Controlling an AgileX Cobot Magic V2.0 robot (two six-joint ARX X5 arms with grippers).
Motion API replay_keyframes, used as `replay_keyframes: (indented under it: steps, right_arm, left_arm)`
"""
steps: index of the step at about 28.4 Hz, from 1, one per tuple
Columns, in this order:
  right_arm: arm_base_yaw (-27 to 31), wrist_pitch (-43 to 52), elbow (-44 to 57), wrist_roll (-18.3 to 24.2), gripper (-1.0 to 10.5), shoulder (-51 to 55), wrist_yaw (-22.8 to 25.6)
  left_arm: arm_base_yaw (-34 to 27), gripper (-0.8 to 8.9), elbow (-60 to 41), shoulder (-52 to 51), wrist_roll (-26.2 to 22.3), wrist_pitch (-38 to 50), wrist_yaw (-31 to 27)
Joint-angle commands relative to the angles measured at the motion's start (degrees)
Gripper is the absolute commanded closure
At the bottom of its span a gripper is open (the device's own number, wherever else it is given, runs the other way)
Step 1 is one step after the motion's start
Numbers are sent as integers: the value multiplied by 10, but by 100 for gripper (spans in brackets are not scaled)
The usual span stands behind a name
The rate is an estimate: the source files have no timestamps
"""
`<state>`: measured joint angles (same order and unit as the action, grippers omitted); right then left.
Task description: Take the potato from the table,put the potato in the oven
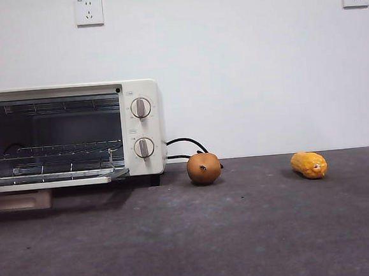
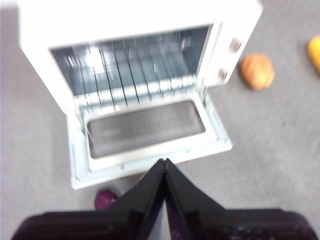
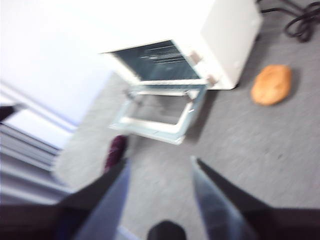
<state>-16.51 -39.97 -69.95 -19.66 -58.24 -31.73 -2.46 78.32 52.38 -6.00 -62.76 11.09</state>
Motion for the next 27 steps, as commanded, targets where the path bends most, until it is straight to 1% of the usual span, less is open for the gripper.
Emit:
replay_keyframes:
  steps: [1,2,4,5,8,11,15,17,21,25,27]
  right_arm:
    - [-56,2,-58,-7,613,-78,79]
    - [-76,-8,-92,-1,583,-116,116]
    - [-106,-41,-167,8,486,-198,177]
    - [-114,-52,-193,8,469,-228,193]
    - [-125,-80,-266,7,469,-310,230]
    - [-125,-97,-333,3,469,-391,238]
    - [-125,-113,-411,-3,469,-491,240]
    - [-125,-120,-448,-10,469,-539,243]
    - [-125,-119,-501,-14,469,-613,254]
    - [-123,-118,-539,-15,469,-674,280]
    - [-121,-111,-549,-18,469,-698,286]
  left_arm:
    - [2,820,0,-34,-8,-5,0]
    - [2,820,0,-48,-13,-11,0]
    - [3,820,0,-73,-18,-26,-1]
    - [4,820,0,-80,-19,-29,-2]
    - [11,820,0,-95,-19,-35,-2]
    - [23,820,0,-102,-17,-41,6]
    - [49,820,0,-108,-17,-45,62]
    - [77,820,0,-108,-19,-45,78]
    - [139,820,0,-108,-33,-48,76]
    - [196,820,0,-108,-54,-53,47]
    - [213,820,0,-108,-59,-58,35]
